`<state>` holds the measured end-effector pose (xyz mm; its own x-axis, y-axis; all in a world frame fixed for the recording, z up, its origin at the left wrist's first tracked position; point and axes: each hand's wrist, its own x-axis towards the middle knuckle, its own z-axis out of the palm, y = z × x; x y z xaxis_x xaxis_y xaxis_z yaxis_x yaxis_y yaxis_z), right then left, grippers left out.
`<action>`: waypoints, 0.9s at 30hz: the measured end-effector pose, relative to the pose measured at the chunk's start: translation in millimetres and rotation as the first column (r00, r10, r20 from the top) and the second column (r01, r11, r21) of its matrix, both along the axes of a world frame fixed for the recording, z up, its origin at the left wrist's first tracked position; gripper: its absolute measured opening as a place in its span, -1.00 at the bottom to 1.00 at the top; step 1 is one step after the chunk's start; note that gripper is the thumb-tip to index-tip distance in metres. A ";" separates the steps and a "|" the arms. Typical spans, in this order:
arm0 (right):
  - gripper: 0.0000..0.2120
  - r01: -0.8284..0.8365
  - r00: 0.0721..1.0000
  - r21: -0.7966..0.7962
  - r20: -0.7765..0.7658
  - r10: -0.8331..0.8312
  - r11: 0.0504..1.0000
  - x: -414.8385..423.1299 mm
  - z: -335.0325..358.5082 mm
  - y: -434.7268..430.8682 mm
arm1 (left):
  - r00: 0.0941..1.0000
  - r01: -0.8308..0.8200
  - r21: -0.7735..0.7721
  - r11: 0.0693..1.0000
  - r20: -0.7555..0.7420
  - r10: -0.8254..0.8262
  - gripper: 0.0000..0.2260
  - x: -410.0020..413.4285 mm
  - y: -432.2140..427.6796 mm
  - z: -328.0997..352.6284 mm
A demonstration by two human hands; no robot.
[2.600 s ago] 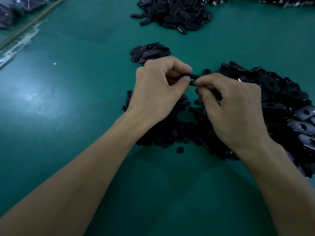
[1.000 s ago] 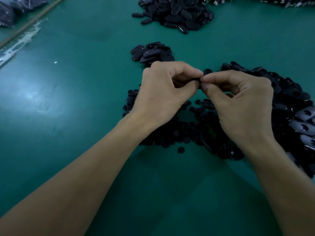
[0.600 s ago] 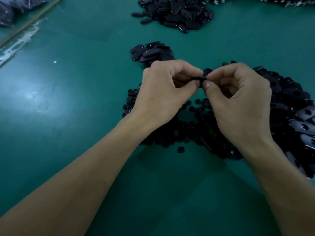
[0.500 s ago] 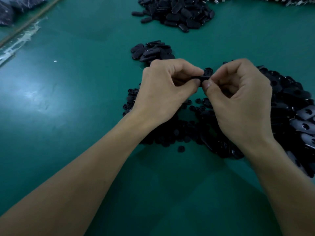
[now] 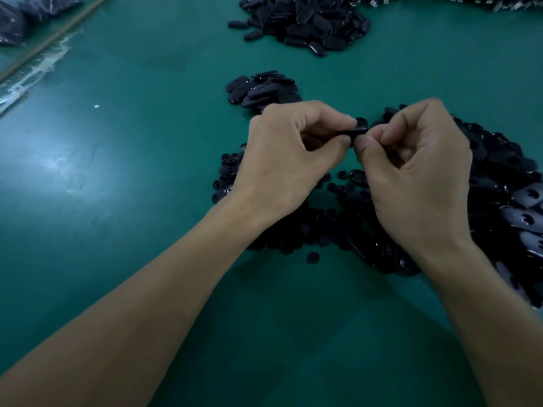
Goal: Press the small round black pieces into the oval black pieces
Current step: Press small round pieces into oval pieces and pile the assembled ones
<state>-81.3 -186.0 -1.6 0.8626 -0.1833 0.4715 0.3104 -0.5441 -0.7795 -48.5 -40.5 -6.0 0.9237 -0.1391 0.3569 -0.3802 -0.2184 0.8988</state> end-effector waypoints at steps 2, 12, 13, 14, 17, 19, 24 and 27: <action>-0.70 -0.038 0.999 0.017 -0.016 0.039 0.999 0.2 0.5 -0.9 | 1.000 -0.004 -0.001 1.000 -0.013 0.004 -0.81 1.1 0.8 -0.4; -0.64 -0.009 1.000 0.004 0.003 0.009 1.000 1.8 -3.7 -4.3 | 1.000 0.003 0.066 0.998 0.012 -0.004 -0.85 0.3 1.4 -0.5; -0.63 -0.001 1.000 0.007 0.009 0.001 1.000 1.6 -4.4 -4.2 | 1.000 -0.003 0.076 0.997 0.024 0.001 -0.85 -0.3 1.0 -0.6; -0.61 0.006 1.000 0.009 0.014 -0.006 1.000 1.5 -5.2 -3.9 | 0.999 -0.010 0.090 0.996 0.037 0.007 -0.85 -0.9 0.4 -0.6; -0.60 0.023 0.999 0.005 0.022 -0.023 1.000 1.4 -7.3 -2.8 | 0.997 -0.027 0.135 0.991 0.072 0.017 -0.86 -2.3 -0.2 -1.5; -0.62 0.029 0.999 -0.018 0.027 -0.028 0.999 1.0 -8.0 -1.7 | 0.996 -0.040 0.159 0.986 0.089 0.026 -0.85 -2.6 -0.2 -2.4; -0.67 0.000 0.999 -0.045 0.040 0.002 0.999 -2.2 -6.2 2.2 | 0.985 -0.106 0.217 0.970 0.159 0.072 -0.85 -1.7 0.1 -2.6; -0.75 -0.032 0.999 -0.026 0.024 0.033 0.999 -3.7 -5.0 2.3 | 0.985 -0.117 0.212 0.970 0.152 0.085 -0.86 -1.0 0.8 -3.2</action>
<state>-84.9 -183.7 -6.6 0.8559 -0.1433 0.4969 0.3472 -0.5528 -0.7575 -49.6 -39.6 -9.2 0.8796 -0.1369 0.4557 -0.4653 -0.4476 0.7637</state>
